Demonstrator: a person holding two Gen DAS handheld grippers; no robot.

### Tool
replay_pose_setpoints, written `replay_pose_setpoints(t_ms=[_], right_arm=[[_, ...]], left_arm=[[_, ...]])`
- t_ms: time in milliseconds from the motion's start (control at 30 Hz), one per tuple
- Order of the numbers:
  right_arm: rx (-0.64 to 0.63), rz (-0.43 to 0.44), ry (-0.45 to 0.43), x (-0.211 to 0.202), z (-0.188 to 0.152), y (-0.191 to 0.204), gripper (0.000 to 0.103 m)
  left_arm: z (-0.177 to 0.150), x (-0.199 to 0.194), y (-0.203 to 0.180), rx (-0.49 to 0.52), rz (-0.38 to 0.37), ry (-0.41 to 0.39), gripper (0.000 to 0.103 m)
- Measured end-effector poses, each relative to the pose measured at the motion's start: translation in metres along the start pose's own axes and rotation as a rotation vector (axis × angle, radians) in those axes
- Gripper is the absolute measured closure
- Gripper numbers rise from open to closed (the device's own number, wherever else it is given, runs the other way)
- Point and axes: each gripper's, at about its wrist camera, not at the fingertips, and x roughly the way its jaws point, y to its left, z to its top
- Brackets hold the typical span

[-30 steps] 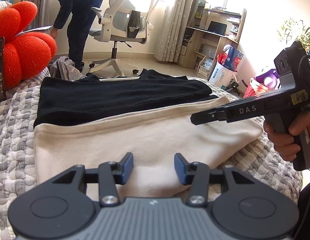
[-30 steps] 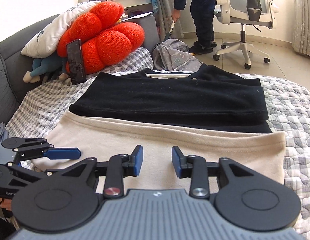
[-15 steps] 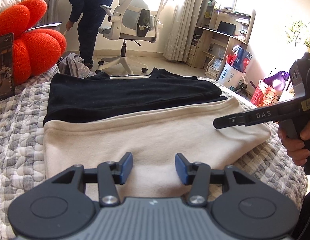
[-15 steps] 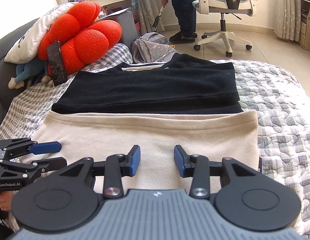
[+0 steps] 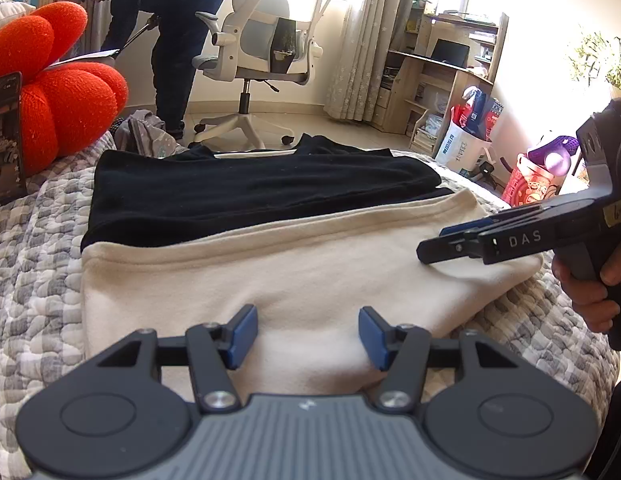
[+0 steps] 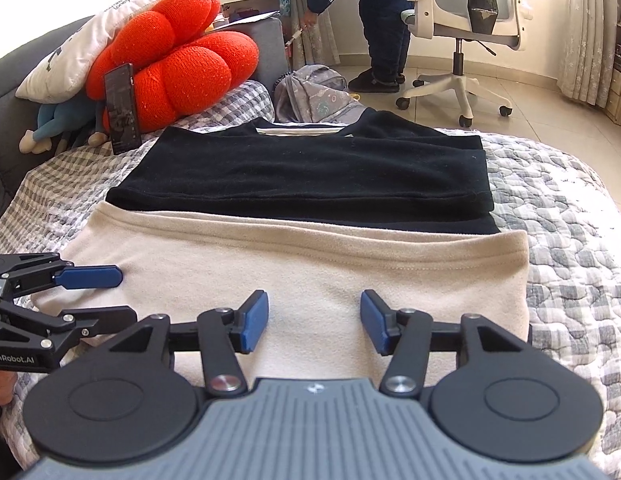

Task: Fold clothes

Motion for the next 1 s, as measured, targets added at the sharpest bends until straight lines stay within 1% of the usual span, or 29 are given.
replay_pose_setpoints(t_ms=[400, 533, 600, 700, 767, 867, 967, 1000], right_arm=[[-0.004, -0.001, -0.004, -0.002, -0.001, 0.001, 0.046], [-0.020, -0.039, 0.004, -0.007, 0.001, -0.004, 0.046], [-0.010, -0.059, 0.007, -0.011, 0.000, -0.010, 0.046], [0.030, -0.107, 0.000, -0.025, -0.004, -0.028, 0.046], [0.074, -0.115, 0.001, -0.036, -0.008, -0.043, 0.046], [0.164, -0.104, 0.011, -0.052, -0.014, -0.065, 0.046], [0.255, -0.082, 0.028, -0.061, -0.021, -0.083, 0.046], [0.286, -0.065, 0.033, -0.064, -0.023, -0.088, 0.046]], left_arm=[[0.001, -0.001, 0.000, -0.001, 0.003, 0.004, 0.044], [0.004, -0.005, 0.010, -0.020, 0.005, 0.023, 0.044], [0.004, -0.011, 0.016, -0.020, 0.032, 0.038, 0.044], [0.002, -0.027, 0.026, -0.022, 0.096, 0.054, 0.043], [-0.001, -0.039, 0.036, -0.039, 0.138, 0.070, 0.043], [-0.006, -0.059, 0.056, -0.106, 0.128, 0.072, 0.044], [-0.011, -0.068, 0.068, -0.142, 0.130, 0.096, 0.052], [-0.011, -0.068, 0.070, -0.149, 0.137, 0.101, 0.052]])
